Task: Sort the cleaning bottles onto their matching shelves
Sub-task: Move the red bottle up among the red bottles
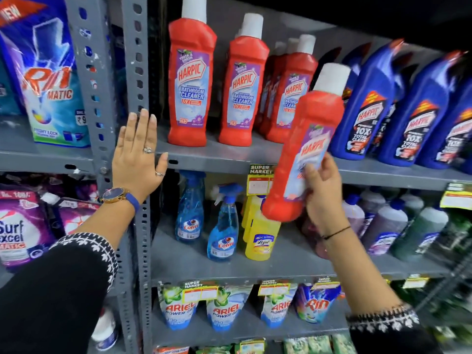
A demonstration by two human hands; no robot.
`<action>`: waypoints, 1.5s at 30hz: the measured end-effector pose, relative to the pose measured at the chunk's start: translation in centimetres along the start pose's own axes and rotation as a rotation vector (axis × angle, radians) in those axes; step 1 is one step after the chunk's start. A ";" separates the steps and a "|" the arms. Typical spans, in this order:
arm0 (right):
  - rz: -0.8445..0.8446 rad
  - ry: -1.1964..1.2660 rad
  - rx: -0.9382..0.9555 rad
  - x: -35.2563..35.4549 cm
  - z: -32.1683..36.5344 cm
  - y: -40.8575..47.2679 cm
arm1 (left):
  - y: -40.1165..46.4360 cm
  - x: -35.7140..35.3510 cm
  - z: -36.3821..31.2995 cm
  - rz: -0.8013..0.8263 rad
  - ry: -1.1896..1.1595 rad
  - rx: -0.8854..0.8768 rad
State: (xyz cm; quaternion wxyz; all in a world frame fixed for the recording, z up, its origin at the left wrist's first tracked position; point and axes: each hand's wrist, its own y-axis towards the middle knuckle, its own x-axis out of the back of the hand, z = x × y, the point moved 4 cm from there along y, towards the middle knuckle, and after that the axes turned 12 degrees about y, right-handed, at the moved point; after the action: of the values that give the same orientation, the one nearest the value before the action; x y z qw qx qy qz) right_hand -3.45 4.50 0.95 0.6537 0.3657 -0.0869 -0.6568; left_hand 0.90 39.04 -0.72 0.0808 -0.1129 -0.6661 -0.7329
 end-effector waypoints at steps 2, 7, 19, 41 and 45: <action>-0.037 -0.001 0.065 0.9 2.3 2.3 | 0.0 0.0 0.0 -0.001 -0.012 0.005; -0.086 -0.069 0.162 1.9 5.6 6.8 | 0.1 0.0 0.0 -0.006 -0.008 0.004; -0.093 -0.189 0.090 3.2 2.4 13.5 | 0.1 -0.3 0.1 -0.029 0.022 -0.006; 0.212 -0.299 -0.218 4.5 -1.9 14.5 | 0.1 -0.2 0.0 -0.019 0.031 0.000; 0.220 -0.294 -0.239 4.2 -2.4 14.9 | 0.0 -0.3 -0.1 -0.018 0.034 0.004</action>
State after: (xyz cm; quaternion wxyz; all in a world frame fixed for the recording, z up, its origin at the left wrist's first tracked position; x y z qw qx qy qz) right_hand 10.35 -0.39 6.50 0.7405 0.1743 -0.1423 -0.6332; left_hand 1.20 38.96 -0.78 0.0858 -0.0944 -0.6671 -0.7340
